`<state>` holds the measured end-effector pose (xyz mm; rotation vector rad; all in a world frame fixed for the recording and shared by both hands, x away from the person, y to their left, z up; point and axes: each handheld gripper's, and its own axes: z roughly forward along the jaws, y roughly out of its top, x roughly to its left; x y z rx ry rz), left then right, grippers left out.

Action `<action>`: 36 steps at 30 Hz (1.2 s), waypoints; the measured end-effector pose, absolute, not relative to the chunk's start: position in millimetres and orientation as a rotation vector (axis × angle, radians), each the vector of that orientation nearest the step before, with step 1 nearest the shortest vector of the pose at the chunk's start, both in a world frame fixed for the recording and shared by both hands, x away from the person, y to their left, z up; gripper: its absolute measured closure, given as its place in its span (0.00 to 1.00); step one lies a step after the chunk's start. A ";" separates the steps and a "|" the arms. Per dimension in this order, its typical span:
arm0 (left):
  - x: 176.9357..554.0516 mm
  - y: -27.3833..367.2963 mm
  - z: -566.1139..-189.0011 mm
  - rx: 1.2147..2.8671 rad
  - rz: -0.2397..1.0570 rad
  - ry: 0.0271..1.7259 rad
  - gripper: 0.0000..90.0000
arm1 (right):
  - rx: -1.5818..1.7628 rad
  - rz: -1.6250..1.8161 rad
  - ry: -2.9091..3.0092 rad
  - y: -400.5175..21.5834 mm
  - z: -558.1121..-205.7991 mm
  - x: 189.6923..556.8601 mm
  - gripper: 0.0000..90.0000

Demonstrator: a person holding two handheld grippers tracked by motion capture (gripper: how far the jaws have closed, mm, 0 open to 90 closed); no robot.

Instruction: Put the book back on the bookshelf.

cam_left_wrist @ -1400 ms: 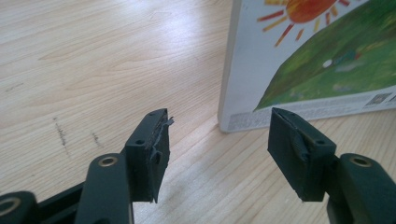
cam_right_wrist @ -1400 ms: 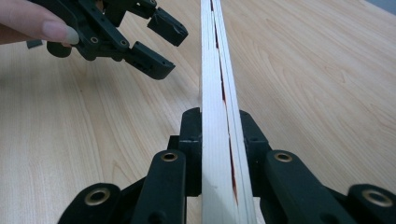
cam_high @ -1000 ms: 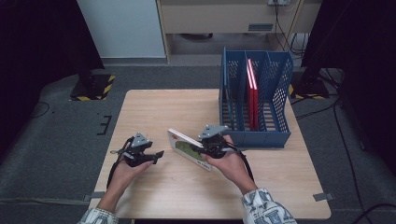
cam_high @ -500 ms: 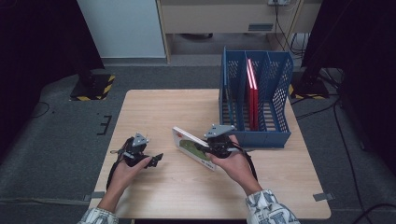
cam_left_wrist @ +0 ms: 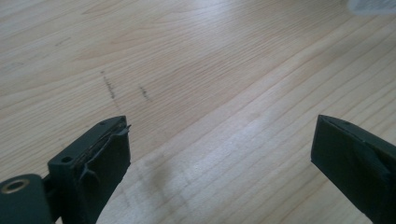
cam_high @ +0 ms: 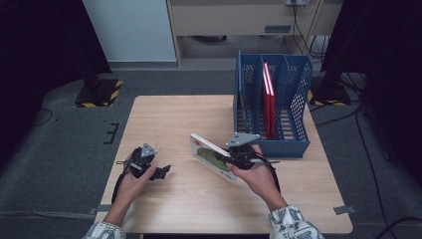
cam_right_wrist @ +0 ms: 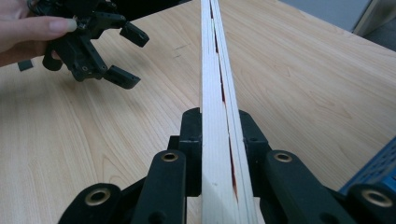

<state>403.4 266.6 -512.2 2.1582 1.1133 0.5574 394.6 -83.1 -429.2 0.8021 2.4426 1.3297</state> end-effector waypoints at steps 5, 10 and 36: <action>403.6 271.1 -512.4 2.152 0.546 1.122 0.03 | 0.816 1.338 2.427 -94.0 -424.2 389.4 0.85; 404.1 272.2 -513.5 2.151 0.543 1.132 0.03 | 0.827 1.337 2.418 -102.0 -422.4 384.5 0.85; 404.3 271.3 -517.8 2.176 0.551 1.139 0.04 | 0.886 1.330 2.372 -150.4 -418.2 355.8 0.85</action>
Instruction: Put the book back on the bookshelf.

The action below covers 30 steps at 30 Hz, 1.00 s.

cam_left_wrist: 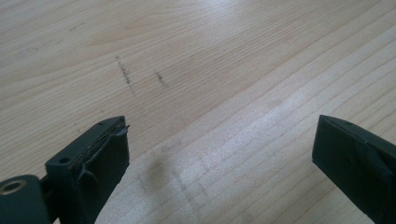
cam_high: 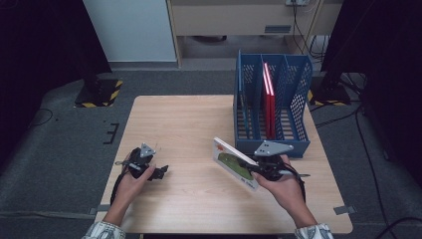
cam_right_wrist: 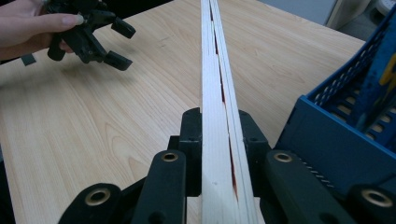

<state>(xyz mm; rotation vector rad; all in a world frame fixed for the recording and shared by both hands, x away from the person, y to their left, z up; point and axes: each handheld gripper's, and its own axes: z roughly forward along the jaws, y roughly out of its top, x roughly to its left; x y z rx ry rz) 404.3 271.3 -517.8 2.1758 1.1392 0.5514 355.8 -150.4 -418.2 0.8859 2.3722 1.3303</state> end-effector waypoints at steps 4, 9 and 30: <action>404.0 270.8 -518.0 2.182 0.552 1.135 0.04 | 0.897 1.330 2.366 -157.4 -418.0 352.1 0.85; 404.1 270.5 -518.7 2.184 0.550 1.139 0.04 | 0.915 1.335 2.352 -168.8 -416.4 346.7 0.85; 404.2 270.4 -519.3 2.186 0.554 1.141 0.04 | 0.953 1.336 2.285 -189.0 -374.5 351.2 0.85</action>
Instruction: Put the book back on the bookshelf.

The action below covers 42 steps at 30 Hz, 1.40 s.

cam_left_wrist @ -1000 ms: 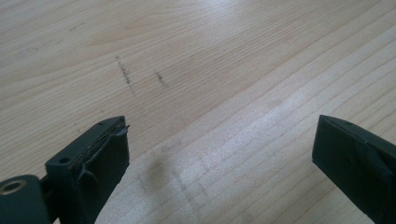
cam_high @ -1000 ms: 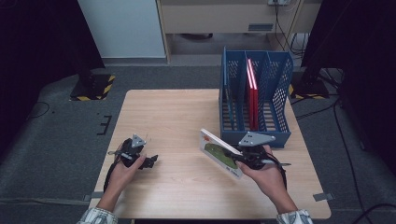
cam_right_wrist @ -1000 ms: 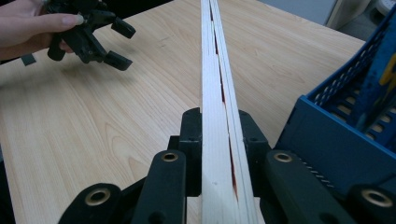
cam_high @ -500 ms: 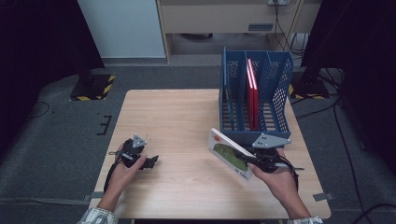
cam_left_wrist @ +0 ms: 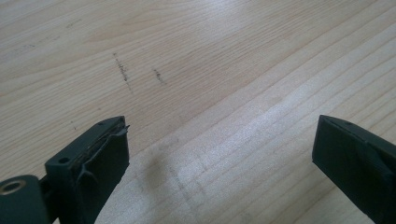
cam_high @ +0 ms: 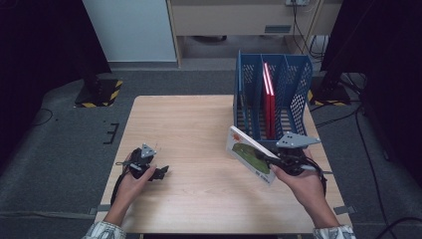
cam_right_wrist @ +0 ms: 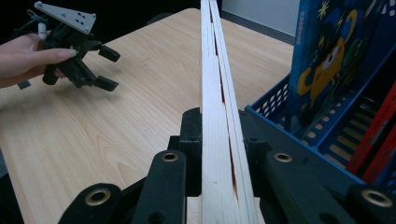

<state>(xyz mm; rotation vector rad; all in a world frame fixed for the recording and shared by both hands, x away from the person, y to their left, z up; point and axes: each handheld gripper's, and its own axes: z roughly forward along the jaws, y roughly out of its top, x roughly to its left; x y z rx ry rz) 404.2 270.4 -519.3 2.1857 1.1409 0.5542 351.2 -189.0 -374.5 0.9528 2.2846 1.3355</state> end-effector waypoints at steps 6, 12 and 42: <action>404.3 270.7 -519.3 2.179 0.554 1.148 0.04 | 0.982 1.333 2.267 -195.7 -368.2 352.7 0.85; 404.0 271.1 -519.1 2.176 0.553 1.151 0.04 | 0.995 1.337 2.237 -203.4 -364.9 353.7 0.85; 401.9 274.7 -516.3 2.162 0.556 1.160 0.04 | 1.071 1.314 2.162 -230.6 -354.7 356.6 0.85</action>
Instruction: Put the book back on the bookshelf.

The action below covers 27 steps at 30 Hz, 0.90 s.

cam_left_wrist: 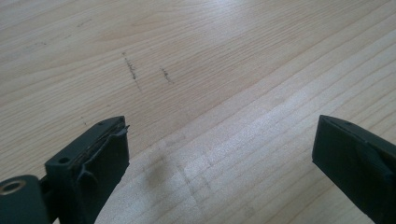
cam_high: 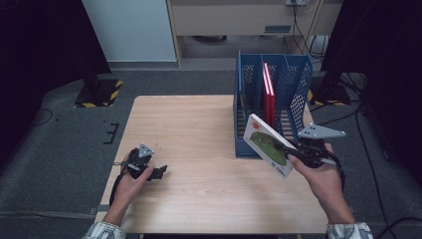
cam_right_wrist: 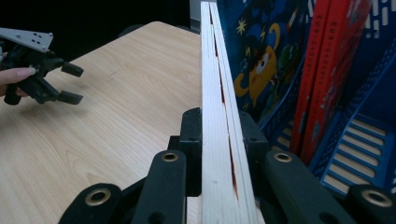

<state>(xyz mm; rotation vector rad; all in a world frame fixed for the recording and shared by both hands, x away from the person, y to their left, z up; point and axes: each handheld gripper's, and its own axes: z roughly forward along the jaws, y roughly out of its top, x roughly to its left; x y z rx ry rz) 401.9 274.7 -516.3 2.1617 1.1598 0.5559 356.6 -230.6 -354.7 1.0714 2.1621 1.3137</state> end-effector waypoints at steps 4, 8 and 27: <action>401.8 274.0 -516.3 2.163 0.555 1.158 0.04 | 1.079 1.313 2.147 -234.0 -353.7 356.7 0.85; 401.4 273.3 -516.4 2.161 0.556 1.157 0.04 | 1.079 1.306 2.142 -237.3 -353.1 357.6 0.85; 401.2 273.1 -516.5 2.167 0.558 1.154 0.04 | 1.120 1.290 2.092 -252.8 -350.4 359.4 0.85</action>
